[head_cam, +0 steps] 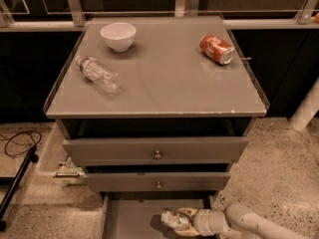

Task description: Pick 7up can from bottom drawer and place on counter

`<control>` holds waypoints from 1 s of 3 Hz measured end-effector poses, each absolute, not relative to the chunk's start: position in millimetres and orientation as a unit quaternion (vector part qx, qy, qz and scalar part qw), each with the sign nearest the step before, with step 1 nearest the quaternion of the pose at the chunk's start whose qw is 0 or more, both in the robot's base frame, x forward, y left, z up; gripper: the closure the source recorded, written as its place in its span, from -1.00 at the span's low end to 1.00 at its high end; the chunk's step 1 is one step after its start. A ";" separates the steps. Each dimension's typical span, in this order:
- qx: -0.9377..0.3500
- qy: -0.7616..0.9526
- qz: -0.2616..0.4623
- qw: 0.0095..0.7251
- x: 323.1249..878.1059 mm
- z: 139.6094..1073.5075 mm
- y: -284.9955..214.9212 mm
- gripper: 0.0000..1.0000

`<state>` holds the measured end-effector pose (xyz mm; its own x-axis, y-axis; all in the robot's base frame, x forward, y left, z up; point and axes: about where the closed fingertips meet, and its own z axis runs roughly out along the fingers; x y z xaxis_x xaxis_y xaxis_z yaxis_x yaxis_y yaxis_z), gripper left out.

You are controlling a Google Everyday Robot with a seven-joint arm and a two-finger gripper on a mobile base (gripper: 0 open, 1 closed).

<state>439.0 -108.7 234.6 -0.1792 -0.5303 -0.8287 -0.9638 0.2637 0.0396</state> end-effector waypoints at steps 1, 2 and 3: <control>-0.541 0.714 0.272 0.352 425.8 295.2 -145.0 1.00; -0.552 0.725 0.229 0.343 417.9 357.1 -168.4 1.00; -0.558 0.730 0.192 0.345 418.1 432.5 -194.2 1.00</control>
Offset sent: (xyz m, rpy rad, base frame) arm -0.0028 -0.1177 0.2411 -0.3199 -0.1603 -0.0599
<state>418.1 -194.2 432.5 -0.1394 -0.6824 -0.7176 -0.9469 0.3040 -0.1051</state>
